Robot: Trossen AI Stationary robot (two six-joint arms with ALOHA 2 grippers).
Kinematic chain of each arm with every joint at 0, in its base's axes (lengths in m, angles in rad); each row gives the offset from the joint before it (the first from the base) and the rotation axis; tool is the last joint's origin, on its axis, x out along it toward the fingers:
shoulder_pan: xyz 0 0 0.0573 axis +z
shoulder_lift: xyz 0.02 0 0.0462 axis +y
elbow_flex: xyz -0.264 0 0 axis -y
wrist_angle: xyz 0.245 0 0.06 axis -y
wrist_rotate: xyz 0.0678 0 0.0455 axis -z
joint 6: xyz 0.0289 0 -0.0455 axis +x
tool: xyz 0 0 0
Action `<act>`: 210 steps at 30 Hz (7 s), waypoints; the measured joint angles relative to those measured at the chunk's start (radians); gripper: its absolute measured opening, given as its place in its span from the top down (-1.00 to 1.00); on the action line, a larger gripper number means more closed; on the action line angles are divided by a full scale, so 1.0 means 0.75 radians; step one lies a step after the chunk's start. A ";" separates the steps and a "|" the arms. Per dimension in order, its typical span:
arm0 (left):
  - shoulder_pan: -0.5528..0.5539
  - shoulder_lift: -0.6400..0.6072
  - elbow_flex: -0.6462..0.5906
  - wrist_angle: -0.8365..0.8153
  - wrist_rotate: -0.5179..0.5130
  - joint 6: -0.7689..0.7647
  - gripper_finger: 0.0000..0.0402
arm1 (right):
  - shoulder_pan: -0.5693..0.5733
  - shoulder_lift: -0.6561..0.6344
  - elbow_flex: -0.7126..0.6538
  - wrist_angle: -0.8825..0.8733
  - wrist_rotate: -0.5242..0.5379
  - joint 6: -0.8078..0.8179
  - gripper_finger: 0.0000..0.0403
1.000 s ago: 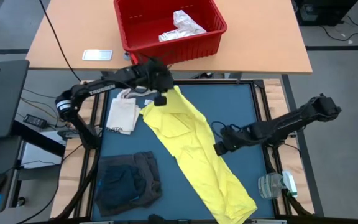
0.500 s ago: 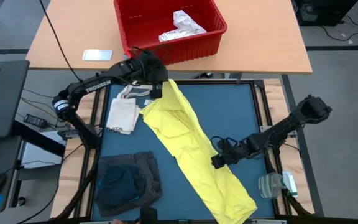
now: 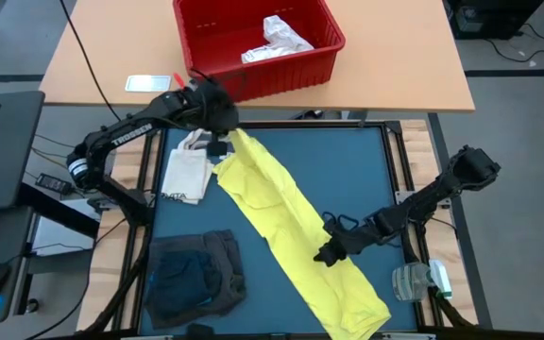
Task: Fold laundry
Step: Fold the yellow shirt
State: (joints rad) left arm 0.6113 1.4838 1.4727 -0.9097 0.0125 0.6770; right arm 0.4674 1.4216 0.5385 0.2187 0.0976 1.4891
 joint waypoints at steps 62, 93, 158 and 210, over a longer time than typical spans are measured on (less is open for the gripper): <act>-0.019 0.214 -0.002 0.056 0.021 -0.013 1.00 | 0.353 0.426 0.683 -0.867 -0.419 0.424 0.94; -0.029 0.213 -0.002 -0.100 0.021 0.018 1.00 | 0.390 0.521 0.760 -0.658 -0.689 0.453 0.20; -0.002 0.392 -0.002 0.230 0.104 -0.570 0.33 | -1.034 -0.100 0.108 -0.487 -0.560 -1.040 0.76; 0.132 0.563 -0.001 0.251 0.489 -0.535 0.33 | -1.175 0.663 0.737 -0.481 -0.513 -1.058 0.29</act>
State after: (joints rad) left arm 0.7101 1.9064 1.4719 -0.7215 0.3790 0.2761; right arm -0.4137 1.9185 1.0908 -0.1421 -0.2874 0.6952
